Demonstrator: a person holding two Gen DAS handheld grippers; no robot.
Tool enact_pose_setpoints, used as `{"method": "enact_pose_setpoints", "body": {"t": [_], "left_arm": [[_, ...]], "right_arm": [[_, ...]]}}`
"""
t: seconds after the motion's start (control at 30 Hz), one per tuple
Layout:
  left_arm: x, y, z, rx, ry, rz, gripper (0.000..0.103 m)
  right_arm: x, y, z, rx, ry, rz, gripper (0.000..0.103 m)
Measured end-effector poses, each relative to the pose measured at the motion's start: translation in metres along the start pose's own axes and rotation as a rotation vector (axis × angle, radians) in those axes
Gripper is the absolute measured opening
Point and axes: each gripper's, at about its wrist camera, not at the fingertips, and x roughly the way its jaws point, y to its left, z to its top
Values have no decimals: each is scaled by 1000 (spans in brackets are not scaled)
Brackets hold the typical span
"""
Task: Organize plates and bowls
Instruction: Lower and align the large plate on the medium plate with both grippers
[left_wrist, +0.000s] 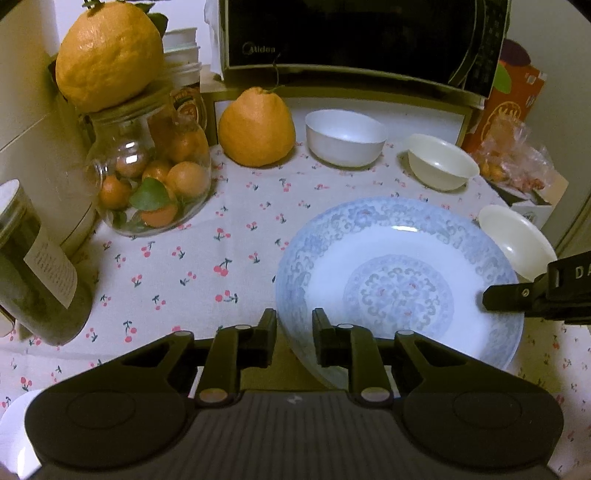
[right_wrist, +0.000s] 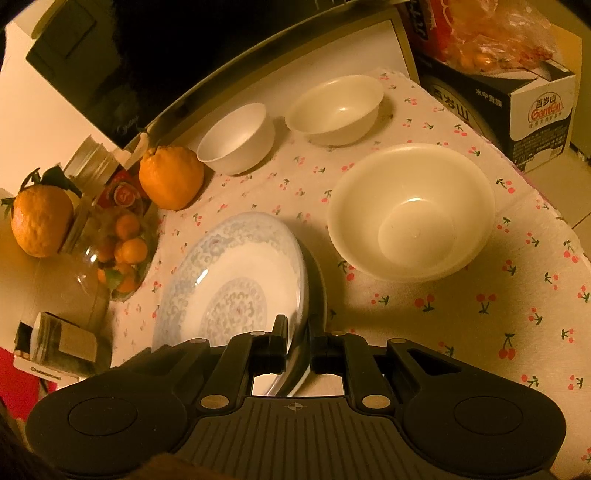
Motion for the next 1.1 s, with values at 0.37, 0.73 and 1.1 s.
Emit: {"method": "enact_pose_setpoints", "body": {"t": [0.37, 0.73, 1.1], "left_arm": [[2, 0, 0, 0, 12, 1, 16], [2, -1, -1, 14, 8, 5, 17], [1, -3, -2, 37, 6, 14, 16]], "right_arm": [[-2, 10, -2, -59, 23, -39, 15], [-2, 21, -6, -134, 54, -107, 16], [2, 30, -11, -213, 45, -149, 16]]}}
